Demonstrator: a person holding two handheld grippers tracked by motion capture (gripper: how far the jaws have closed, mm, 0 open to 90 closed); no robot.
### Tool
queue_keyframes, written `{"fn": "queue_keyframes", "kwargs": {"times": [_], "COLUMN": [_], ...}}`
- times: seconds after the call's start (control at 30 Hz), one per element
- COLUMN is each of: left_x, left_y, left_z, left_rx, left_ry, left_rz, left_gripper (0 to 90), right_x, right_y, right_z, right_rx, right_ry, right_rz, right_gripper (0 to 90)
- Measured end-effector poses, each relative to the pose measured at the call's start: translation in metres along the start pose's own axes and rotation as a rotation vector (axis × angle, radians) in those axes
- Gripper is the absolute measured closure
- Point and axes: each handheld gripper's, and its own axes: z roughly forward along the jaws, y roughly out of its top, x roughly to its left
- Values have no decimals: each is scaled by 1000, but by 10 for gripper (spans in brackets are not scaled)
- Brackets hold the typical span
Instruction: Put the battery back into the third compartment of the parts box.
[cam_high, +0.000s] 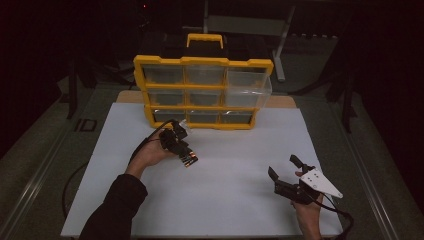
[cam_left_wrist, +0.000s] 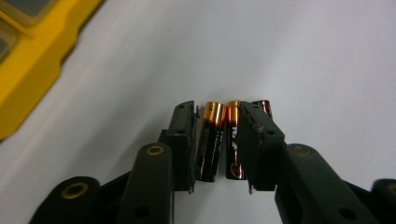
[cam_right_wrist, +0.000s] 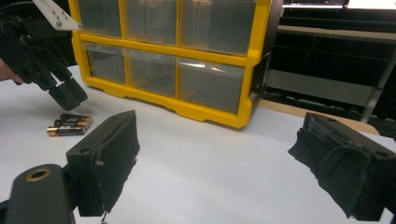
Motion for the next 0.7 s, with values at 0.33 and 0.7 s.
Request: {"fn": "queue_keyframes", "kwargs": {"times": [0.33, 0.7], "left_x": [2, 2], "left_y": [-1, -1], "left_z": [19, 21], "left_rx": [92, 110], "left_ry": [41, 46], "left_rz": [-1, -3], "left_gripper": [758, 776], "right_x": [0, 0], "right_y": [0, 0], "right_z": [0, -1], "right_rx": [0, -2], "right_ry": [0, 2], "right_rz": [0, -4], "right_gripper": [122, 129]}}
